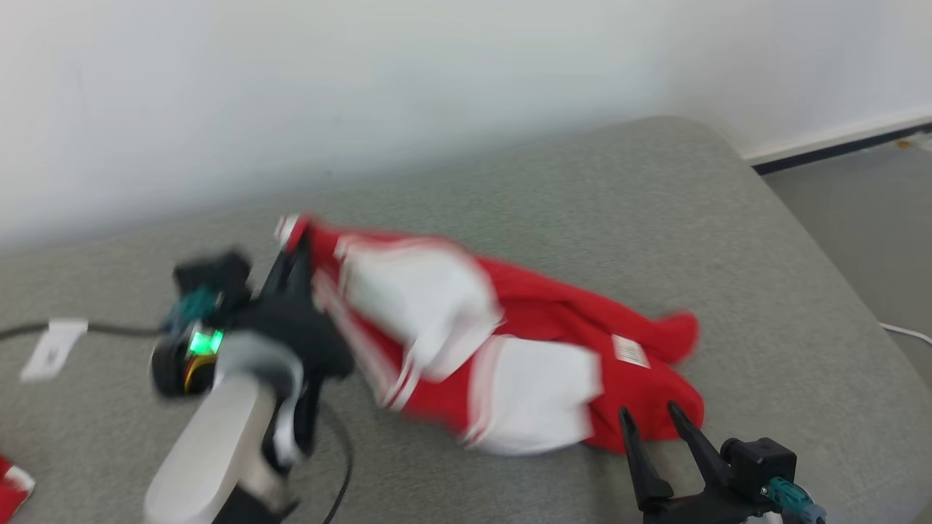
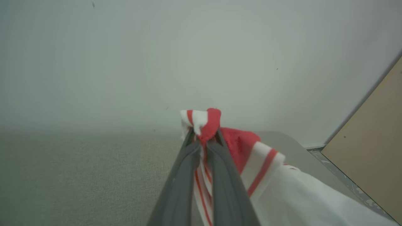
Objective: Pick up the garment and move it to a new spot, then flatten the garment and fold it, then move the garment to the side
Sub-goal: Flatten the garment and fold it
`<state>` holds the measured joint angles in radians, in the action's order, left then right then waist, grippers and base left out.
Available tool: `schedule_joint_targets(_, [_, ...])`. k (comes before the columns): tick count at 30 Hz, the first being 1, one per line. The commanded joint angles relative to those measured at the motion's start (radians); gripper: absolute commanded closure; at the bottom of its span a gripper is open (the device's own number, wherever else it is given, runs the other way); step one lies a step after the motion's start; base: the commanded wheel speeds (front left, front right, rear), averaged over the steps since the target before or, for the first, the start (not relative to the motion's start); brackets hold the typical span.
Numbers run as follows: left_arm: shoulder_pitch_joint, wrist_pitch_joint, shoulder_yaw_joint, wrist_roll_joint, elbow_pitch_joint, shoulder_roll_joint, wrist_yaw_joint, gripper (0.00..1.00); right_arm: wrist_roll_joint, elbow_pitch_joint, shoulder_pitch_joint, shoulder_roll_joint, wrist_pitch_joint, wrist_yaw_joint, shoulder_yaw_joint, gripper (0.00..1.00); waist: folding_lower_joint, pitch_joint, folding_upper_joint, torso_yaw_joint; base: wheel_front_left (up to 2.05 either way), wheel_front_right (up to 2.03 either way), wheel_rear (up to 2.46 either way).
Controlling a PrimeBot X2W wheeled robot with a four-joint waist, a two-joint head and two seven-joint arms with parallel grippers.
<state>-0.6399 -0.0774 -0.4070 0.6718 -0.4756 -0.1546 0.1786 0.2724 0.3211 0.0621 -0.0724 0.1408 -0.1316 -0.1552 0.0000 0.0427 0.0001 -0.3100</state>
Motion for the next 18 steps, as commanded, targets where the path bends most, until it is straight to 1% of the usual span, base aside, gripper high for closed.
schedule_joint_targets(1, [0.053, -0.006, 0.018, 0.016, -0.037, -0.02, 0.015, 1.0, -0.001, -0.005, 0.009, -0.003, -0.001, 0.002, 0.0, 0.0, 0.0, 0.016, -0.0001, 0.065, 0.0, 0.0, 0.0])
schedule_joint_targets(2, [0.084, -0.007, 0.03, 0.025, -0.068, -0.034, 0.02, 1.0, -0.002, -0.005, 0.012, -0.003, -0.004, 0.002, -0.002, 0.0, 0.0, 0.018, -0.0001, 0.075, 0.0, 0.0, 0.0])
schedule_joint_targets(4, [0.127, -0.017, 0.052, 0.046, -0.125, -0.042, 0.023, 1.0, -0.003, -0.008, 0.014, -0.004, -0.005, 0.002, -0.003, 0.0, 0.0, 0.022, -0.0001, 0.097, 0.0, 0.0, 0.0])
schedule_joint_targets(5, [0.143, -0.025, 0.058, 0.048, -0.153, -0.051, 0.021, 0.85, -0.003, -0.009, 0.014, -0.005, -0.007, 0.002, -0.005, 0.0, 0.0, 0.022, -0.0001, 0.107, 0.0, 0.0, 0.0])
schedule_joint_targets(6, [0.151, -0.033, 0.07, 0.058, -0.182, -0.056, 0.019, 0.0, -0.003, -0.009, 0.015, -0.005, -0.009, 0.002, -0.008, 0.0, 0.0, 0.023, -0.0001, 0.114, 0.0, 0.0, 0.0])
schedule_joint_targets(8, [0.159, -0.047, 0.082, 0.066, -0.204, -0.061, 0.017, 0.0, -0.003, -0.01, 0.016, -0.005, -0.011, 0.002, -0.01, 0.0, 0.0, 0.024, -0.0001, 0.121, 0.0, 0.0, 0.0])
schedule_joint_targets(10, [0.174, -0.069, 0.096, 0.083, -0.239, -0.061, 0.004, 0.0, -0.001, -0.01, 0.016, -0.005, -0.012, 0.002, -0.01, 0.0, 0.0, 0.023, -0.0001, 0.133, 0.0, 0.0, 0.0])
schedule_joint_targets(14, [0.19, -0.116, 0.117, 0.094, -0.276, -0.084, -0.018, 0.0, -0.004, -0.013, 0.009, -0.006, -0.014, 0.002, -0.008, 0.0, 0.0, 0.018, -0.0001, 0.155, 0.0, 0.0, 0.0])
schedule_joint_targets(17, [0.218, -0.141, 0.103, 0.077, -0.273, -0.094, -0.059, 0.0, -0.007, -0.015, 0.005, -0.007, -0.017, 0.002, -0.002, 0.0, 0.0, 0.014, -0.0001, 0.166, 0.0, 0.0, 0.0])
schedule_joint_targets(18, [0.232, -0.144, 0.088, 0.072, -0.264, -0.094, -0.084, 0.0, -0.007, -0.015, 0.002, -0.007, -0.017, 0.002, 0.002, 0.0, 0.0, 0.012, -0.0001, 0.17, 0.0, 0.0, 0.0])
